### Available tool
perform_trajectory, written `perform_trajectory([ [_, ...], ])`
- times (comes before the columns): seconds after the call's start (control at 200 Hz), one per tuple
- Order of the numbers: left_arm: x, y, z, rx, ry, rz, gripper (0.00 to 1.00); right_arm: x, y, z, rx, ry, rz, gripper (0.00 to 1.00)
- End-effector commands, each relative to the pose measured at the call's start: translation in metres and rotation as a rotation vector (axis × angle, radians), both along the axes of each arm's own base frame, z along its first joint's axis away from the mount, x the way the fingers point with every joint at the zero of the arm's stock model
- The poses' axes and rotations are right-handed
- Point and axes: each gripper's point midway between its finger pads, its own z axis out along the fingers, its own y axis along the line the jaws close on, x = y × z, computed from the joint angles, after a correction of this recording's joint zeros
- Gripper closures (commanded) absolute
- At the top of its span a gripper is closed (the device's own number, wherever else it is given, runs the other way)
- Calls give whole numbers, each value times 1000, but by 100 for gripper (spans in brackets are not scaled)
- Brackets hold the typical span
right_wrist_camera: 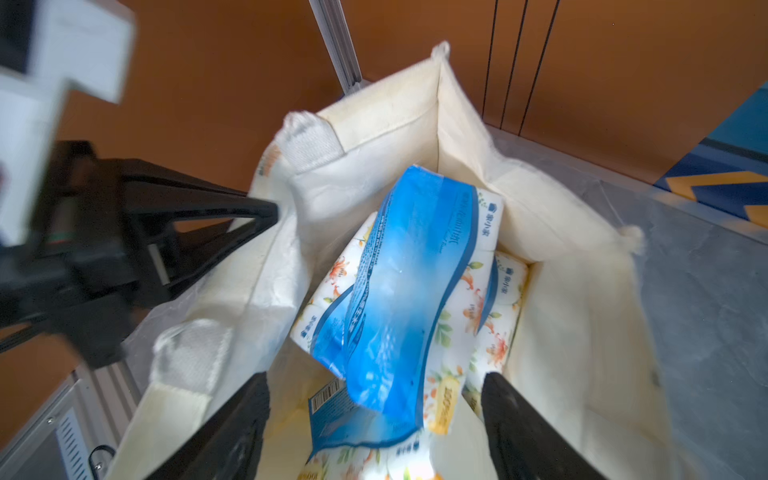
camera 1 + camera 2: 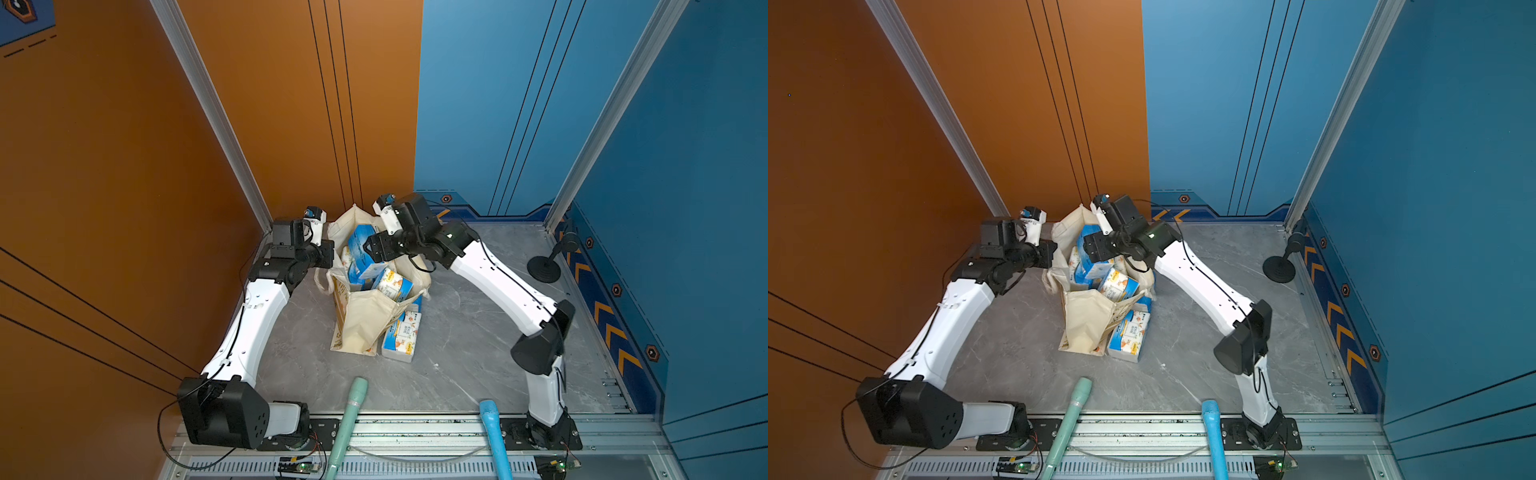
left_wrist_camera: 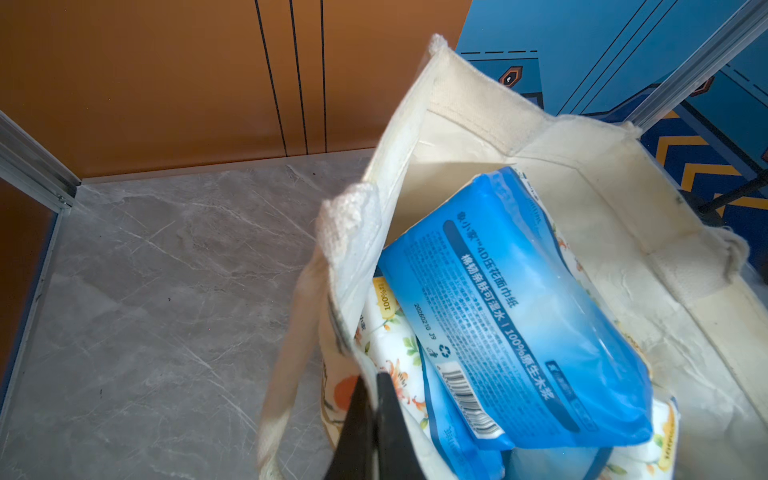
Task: Put tissues into the canvas bag
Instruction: Place the pack of facial tissues in the canvas bag.
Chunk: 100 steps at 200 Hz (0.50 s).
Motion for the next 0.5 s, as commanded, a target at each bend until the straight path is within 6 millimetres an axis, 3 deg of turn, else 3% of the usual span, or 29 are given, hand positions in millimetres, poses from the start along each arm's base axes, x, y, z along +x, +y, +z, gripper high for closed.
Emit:
perform_trajectory([
  [0.0, -2, -2, -8, 2, 33, -19, 100, 12, -42, 8, -8, -52, -88, 26],
  [0.11, -2, -2, -6, 1, 29, -21, 100, 22, -85, -21, -46, 23, -167, 34],
  [0.195, -2, -2, -6, 0, 30, -21, 100, 21, -104, -43, -79, 73, -193, 36],
  [0.225, -2, -2, -7, 1, 31, -22, 100, 21, -108, -44, -82, 78, -197, 37],
  [0.24, -2, -2, -7, 1, 32, -21, 100, 20, -110, -56, -100, 101, -198, 37],
  [0.305, -2, -2, -8, -1, 33, -20, 100, 17, -116, -70, -127, 136, -204, 39],
  [0.496, -2, -3, -8, -3, 36, -24, 100, 16, -117, -95, -163, 190, -209, 43],
])
